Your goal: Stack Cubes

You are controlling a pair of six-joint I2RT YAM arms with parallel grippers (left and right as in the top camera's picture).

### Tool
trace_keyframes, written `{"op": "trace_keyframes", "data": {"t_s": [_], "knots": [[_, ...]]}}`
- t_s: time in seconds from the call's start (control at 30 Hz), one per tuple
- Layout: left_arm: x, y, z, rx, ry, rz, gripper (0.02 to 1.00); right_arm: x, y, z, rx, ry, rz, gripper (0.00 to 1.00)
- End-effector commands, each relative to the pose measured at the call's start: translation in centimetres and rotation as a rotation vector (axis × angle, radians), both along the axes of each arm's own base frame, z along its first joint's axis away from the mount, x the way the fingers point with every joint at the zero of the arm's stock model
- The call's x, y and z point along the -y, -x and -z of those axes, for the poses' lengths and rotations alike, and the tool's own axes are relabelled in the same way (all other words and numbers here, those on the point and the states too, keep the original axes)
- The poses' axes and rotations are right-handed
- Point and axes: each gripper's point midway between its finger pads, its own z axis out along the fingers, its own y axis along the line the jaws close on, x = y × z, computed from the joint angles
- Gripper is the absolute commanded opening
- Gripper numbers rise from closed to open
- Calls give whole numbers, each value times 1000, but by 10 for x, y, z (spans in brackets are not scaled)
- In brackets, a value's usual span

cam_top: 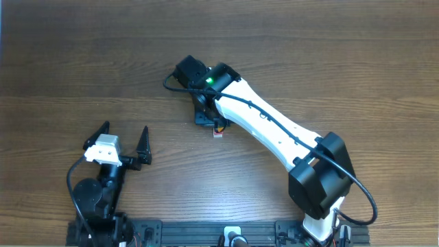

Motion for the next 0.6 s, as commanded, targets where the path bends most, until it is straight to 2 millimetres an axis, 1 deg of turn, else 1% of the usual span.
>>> {"op": "trace_keyframes", "data": {"t_s": [0.03,0.2,0.43,0.6], "knots": [[1,0,1,2,-14,8,1000,-2,-11,-4,34,-5,10,12],[1,0,1,2,-14,8,1000,-2,-10,-3,30,-1,9,12],[1,0,1,2,-14,8,1000,-2,-8,6,7,14,7,12],[1,0,1,2,-14,8,1000,-2,-8,6,6,16,7,9]]}}
